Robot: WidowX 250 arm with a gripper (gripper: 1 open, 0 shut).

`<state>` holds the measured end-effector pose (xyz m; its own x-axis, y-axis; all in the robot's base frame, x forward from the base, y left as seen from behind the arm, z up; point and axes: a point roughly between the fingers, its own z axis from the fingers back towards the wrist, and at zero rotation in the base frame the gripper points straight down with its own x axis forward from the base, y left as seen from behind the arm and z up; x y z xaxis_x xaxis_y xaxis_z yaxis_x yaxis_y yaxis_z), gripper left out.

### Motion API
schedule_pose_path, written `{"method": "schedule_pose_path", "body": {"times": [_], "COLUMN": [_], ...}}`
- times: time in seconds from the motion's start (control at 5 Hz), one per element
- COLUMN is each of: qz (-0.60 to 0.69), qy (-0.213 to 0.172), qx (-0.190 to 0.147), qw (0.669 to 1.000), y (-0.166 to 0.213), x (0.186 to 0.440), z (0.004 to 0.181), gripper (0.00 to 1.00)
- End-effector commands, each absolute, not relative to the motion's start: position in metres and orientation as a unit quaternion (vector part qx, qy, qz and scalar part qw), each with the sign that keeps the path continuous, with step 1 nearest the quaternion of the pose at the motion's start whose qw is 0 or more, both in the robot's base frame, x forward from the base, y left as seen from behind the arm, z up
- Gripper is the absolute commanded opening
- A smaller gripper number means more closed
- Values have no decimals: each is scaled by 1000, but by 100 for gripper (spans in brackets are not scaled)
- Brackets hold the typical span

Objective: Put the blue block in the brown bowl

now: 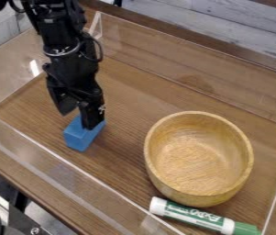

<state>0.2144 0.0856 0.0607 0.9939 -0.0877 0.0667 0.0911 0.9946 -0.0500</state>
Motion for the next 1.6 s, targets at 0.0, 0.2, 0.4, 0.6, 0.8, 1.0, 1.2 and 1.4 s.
{"method": "schedule_pose_path", "body": {"times": [0.0,0.2,0.4,0.6,0.8,1.0,1.2,1.4], "qz": [-39,-38,-38,-37,-35,-33,-30,-31], "qy": [-50,-52,-52,-50,-49,-48,-49,-53], "qx": [-20,-21,-22,-21,-20,-19,-18,-18], "qw": [998,998,998,998,998,998,998,998], "y": [90,90,89,89,89,88,88,87], "x": [220,220,221,222,224,227,232,237], "z": [63,56,52,55,62,71,81,84], "gripper": [100,100,0,0,0,0,0,0]}}
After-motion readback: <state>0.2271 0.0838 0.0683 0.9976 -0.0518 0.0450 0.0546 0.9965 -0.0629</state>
